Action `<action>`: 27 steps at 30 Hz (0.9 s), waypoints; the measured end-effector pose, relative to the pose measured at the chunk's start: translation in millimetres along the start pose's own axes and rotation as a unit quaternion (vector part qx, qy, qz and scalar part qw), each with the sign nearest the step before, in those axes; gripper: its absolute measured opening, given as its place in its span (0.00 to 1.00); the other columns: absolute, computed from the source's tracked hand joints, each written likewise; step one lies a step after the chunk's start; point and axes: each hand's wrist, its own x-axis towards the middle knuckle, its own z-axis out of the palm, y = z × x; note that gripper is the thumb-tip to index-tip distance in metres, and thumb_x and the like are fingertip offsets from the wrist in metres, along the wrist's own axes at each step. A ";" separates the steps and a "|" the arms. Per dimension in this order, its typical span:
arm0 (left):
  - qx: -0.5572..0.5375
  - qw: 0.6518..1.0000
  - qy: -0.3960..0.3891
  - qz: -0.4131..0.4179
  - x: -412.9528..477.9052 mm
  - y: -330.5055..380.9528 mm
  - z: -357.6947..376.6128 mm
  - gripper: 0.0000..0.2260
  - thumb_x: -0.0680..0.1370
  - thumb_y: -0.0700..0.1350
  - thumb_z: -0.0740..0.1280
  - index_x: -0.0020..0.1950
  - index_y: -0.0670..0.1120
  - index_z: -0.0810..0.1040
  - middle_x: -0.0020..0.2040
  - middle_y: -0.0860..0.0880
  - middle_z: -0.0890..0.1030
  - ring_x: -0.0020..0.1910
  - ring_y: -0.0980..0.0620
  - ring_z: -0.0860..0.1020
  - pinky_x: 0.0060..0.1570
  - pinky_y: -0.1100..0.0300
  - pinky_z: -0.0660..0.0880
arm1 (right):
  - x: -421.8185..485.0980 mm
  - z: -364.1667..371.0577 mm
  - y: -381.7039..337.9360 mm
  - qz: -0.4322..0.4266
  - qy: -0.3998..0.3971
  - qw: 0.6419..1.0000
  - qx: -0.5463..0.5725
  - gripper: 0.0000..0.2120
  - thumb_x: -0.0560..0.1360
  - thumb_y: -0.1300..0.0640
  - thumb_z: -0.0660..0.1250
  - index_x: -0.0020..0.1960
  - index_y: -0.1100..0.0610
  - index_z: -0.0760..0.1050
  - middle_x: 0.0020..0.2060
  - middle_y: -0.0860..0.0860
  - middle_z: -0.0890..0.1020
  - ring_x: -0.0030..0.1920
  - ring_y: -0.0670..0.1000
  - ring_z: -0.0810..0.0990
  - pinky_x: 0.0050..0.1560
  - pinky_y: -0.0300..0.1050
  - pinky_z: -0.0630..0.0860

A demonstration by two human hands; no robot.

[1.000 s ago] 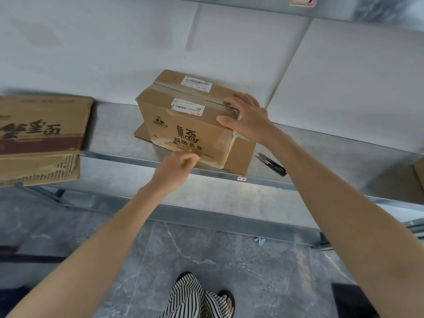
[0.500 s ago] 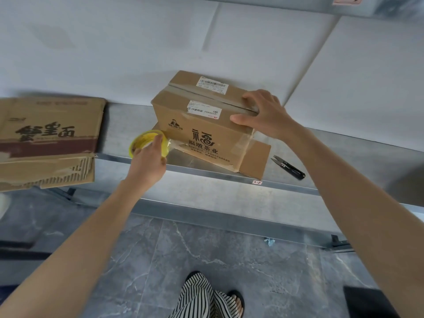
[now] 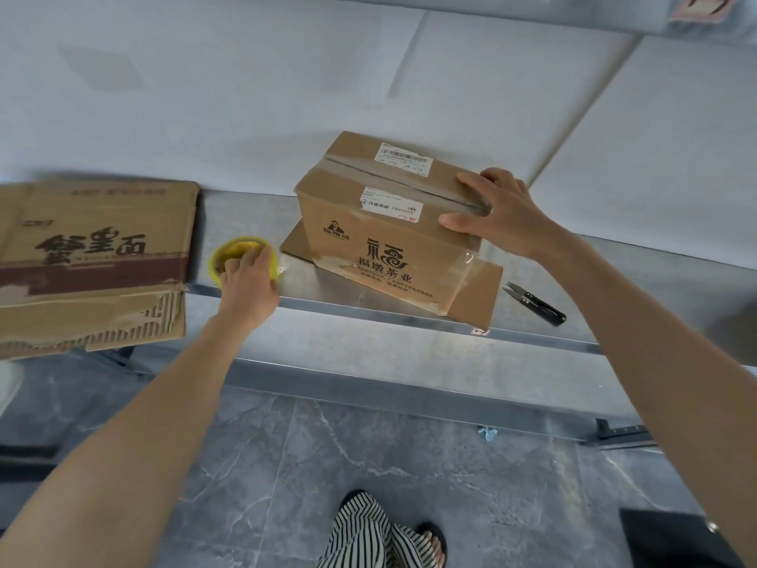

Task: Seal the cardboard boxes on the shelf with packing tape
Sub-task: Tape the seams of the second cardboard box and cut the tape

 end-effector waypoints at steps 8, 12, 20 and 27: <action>-0.226 0.945 0.192 0.137 -54.3 90.1 -26.1 0.08 0.75 0.38 0.66 0.52 0.38 0.79 0.53 0.42 0.78 0.54 0.40 0.75 0.55 0.48 0.71 | -5.3 -3.8 -4.1 0.000 -0.007 1.000 -0.004 0.37 0.70 0.30 0.62 0.74 0.42 0.57 0.71 0.47 0.59 0.71 0.51 0.54 0.68 0.54 0.57; -0.433 0.889 0.063 0.139 -97.4 157.9 -32.8 0.06 0.78 0.44 0.64 0.45 0.48 0.80 0.45 0.60 0.77 0.46 0.65 0.75 0.47 0.73 0.69 | -4.4 -4.7 -2.2 -0.007 -0.008 1.000 -0.013 0.39 0.67 0.28 0.61 0.73 0.41 0.57 0.70 0.47 0.60 0.70 0.52 0.55 0.68 0.55 0.59; -0.504 0.857 0.101 0.035 -110.6 221.2 -7.4 0.10 0.79 0.42 0.64 0.38 0.42 0.76 0.42 0.54 0.76 0.42 0.66 0.74 0.42 0.76 0.67 | -0.1 -8.6 8.2 -0.058 -0.010 0.997 -0.050 0.40 0.64 0.24 0.58 0.71 0.41 0.60 0.65 0.50 0.64 0.66 0.55 0.61 0.62 0.56 0.61; -0.426 0.861 0.273 -0.052 -107.8 256.1 22.9 0.09 0.81 0.42 0.56 0.49 0.38 0.73 0.51 0.43 0.73 0.49 0.48 0.70 0.54 0.50 0.69 | 4.6 -11.5 21.2 -0.096 0.000 0.994 -0.049 0.34 0.68 0.26 0.57 0.68 0.44 0.64 0.60 0.52 0.66 0.62 0.56 0.63 0.60 0.52 0.63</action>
